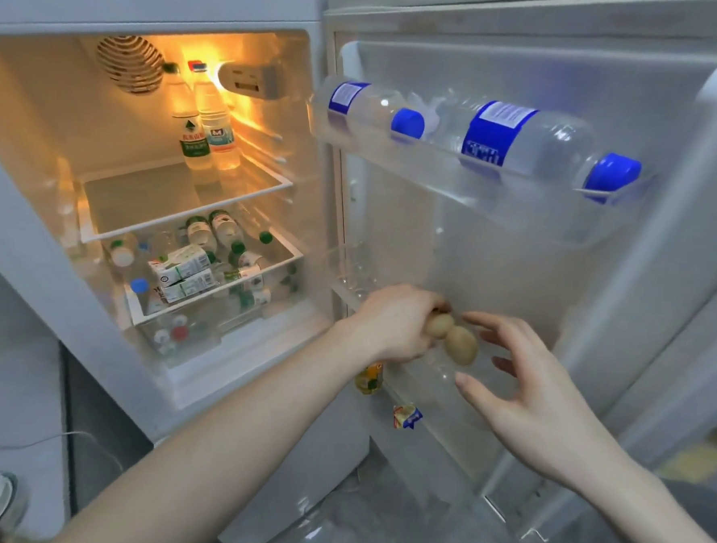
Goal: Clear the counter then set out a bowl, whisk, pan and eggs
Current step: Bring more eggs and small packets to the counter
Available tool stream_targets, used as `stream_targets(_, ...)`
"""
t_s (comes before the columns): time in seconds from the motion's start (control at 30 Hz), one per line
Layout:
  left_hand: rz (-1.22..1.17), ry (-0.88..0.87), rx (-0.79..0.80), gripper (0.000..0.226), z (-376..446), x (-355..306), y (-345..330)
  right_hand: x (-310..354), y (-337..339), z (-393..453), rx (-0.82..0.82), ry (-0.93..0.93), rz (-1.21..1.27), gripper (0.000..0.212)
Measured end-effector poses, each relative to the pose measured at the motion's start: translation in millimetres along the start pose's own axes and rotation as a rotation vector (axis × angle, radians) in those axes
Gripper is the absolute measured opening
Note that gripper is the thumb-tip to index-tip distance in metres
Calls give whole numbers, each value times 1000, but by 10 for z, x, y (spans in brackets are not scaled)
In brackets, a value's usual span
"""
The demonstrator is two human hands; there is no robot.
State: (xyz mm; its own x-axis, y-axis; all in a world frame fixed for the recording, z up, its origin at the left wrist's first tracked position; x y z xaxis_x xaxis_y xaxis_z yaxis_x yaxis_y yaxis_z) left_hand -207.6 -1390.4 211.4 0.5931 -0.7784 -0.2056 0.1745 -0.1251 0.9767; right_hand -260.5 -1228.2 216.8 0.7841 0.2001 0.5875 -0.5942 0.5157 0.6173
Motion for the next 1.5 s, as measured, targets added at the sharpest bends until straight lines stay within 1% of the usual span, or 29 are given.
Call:
stream_targets(0.13, 13, 1, -17, 34, 159, -60, -35, -119, 30, 49, -6, -29, -42, 60)
stream_targets(0.3, 9, -33, -54, 41, 239, -129, -50, -252, 40, 107, -4, -48, -86, 62)
stream_targets(0.47, -63, -17, -81, 50, 244, -64, -50, -360, 23, 147, 9, -80, -120, 64)
stream_targets(0.57, -219, 47, -110, 51, 138, 90, 3, -439, 18, 172, 21, -113, -144, 61)
stream_targets(0.7, -646, 133, -145, 46, -59, 355, 100, -509, -6, 249, 69, -131, -202, 58)
stream_targets(0.8, -837, 197, -133, 44, -206, 520, 140, -553, -45, 314, 137, -146, -251, 55)
stream_targets(0.97, -865, 256, -112, 45, -421, 740, 183, -611, -133, 402, 285, -158, -356, 55)
stream_targets(1.07, -881, 270, -122, 44, -517, 824, 201, -615, -174, 447, 320, -138, -422, 53)
stream_targets(1.27, -965, 312, -110, 42, -632, 950, 161, -626, -230, 470, 302, -95, -497, 50)
stream_targets(1.5, -1180, 351, -44, 38, -727, 940, 75, -584, -216, 469, 240, -103, -481, 41)
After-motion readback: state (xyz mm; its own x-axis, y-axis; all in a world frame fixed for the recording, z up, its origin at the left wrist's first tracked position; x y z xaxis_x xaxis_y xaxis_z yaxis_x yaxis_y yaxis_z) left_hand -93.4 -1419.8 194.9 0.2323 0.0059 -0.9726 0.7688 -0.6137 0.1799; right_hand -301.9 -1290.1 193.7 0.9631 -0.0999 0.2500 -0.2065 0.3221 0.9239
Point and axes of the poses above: each hand's wrist, its own z-axis towards the middle knuckle, its own y-axis out of the back of the hand, x = y × z, the point moved 7 cm from there along z, towards the middle knuckle, and after that the axes turned 12 degrees about y, right-handed, at the moved point
